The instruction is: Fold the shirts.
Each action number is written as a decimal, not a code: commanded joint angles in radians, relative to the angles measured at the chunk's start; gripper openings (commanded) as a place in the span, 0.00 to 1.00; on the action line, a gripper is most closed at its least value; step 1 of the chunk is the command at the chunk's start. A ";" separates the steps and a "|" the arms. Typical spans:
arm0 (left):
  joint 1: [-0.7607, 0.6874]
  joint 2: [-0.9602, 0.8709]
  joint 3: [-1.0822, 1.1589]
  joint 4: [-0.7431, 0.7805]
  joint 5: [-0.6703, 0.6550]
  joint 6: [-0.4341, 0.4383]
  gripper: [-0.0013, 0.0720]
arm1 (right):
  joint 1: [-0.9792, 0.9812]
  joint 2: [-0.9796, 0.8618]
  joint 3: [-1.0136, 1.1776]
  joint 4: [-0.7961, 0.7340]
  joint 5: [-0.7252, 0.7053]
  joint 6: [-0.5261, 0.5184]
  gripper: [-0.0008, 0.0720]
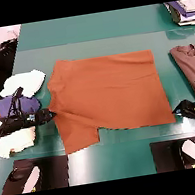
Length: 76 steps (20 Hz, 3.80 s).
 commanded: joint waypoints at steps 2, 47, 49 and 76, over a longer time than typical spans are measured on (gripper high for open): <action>-0.001 0.001 0.011 -0.002 0.008 0.027 0.06 | -0.028 -0.050 -0.057 -0.027 -0.018 0.002 0.66; -0.001 -0.505 1.185 0.051 -0.345 0.049 0.05 | 0.315 -0.153 1.112 0.005 0.127 0.049 0.04; -0.001 -0.613 1.112 0.052 -0.308 0.062 0.06 | 0.397 -0.259 1.054 -0.060 0.090 0.049 0.04; 0.019 -0.995 0.954 0.216 -0.114 0.303 0.06 | 0.565 -0.660 0.900 0.003 -0.292 0.178 0.04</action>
